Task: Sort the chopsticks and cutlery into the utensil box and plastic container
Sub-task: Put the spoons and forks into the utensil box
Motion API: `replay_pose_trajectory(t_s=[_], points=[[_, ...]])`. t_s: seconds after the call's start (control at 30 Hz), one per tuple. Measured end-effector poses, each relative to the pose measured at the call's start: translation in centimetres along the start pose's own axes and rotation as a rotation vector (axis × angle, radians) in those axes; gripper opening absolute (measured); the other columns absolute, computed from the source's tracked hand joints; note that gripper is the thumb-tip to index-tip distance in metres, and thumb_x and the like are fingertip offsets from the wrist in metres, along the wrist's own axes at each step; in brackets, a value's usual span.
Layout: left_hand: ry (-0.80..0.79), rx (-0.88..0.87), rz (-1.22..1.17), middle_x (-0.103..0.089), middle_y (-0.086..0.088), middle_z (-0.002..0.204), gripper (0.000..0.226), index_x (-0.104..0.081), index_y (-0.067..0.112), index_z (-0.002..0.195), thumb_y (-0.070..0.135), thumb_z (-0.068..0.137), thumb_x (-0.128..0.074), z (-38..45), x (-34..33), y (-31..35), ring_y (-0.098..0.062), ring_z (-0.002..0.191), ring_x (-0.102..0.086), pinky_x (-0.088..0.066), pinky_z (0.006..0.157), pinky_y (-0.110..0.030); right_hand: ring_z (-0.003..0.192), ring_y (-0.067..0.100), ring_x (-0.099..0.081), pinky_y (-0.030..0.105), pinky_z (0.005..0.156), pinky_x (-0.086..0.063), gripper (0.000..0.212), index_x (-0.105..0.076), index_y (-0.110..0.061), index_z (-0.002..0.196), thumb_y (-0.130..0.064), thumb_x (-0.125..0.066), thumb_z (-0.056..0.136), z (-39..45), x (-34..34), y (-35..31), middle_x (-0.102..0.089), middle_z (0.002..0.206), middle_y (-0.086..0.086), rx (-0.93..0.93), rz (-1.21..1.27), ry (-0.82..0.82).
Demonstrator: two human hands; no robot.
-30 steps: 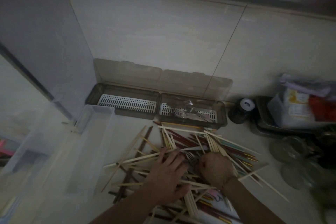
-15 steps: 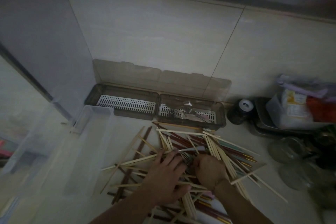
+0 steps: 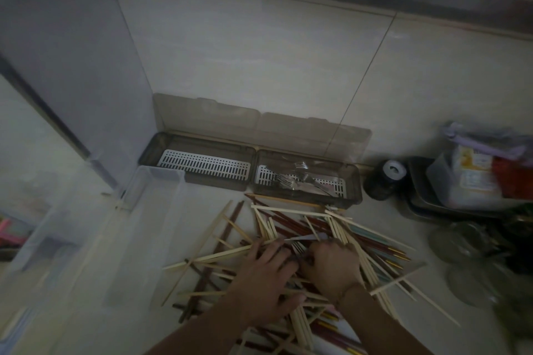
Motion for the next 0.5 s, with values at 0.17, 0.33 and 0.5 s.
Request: replay_pose_trajectory(t_s=[0.17,0.33,0.5], points=[[-0.030,-0.002,0.012,-0.054,0.001,0.130,0.059,-0.054,0.026,0.123,0.069,0.095,-0.026,0.0,0.0,-0.2,-0.025,0.138,-0.033,-0.032,0.108,-0.058,0.053,0.017,-0.056,0.030,0.064,-0.047,0.039,-0.057,-0.027,0.050,-0.062,-0.055,0.067,0.3,-1.0,1.3,-0.055,0.051,-0.002,-0.010,-0.098,0.046],[-0.034,0.001,-0.010,-0.051,0.000,0.134,0.060,-0.051,0.025,0.125,0.069,0.095,-0.023,0.1,-0.1,-0.2,-0.025,0.142,-0.025,-0.024,0.111,-0.057,0.071,0.014,-0.061,0.029,0.069,-0.037,0.048,-0.063,-0.025,0.069,-0.066,-0.039,0.077,0.2,-0.3,2.4,-0.063,0.069,-0.005,0.004,-0.009,0.133],[-0.001,-0.014,-0.009,-0.050,0.001,0.135,0.057,-0.051,0.026,0.125,0.067,0.096,-0.026,-0.1,0.1,-0.1,-0.025,0.137,-0.030,-0.030,0.109,-0.057,0.058,0.013,-0.057,0.024,0.055,-0.031,0.049,-0.060,-0.026,0.060,-0.068,-0.041,0.077,-0.2,0.9,1.8,-0.059,0.059,-0.005,0.044,0.078,0.233]])
Point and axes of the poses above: each hand's wrist, its own z-axis towards the middle knuckle, its own x-axis out of the back of the hand, y = z × x, the point moved 6 cm from there along z, towards the middle knuckle
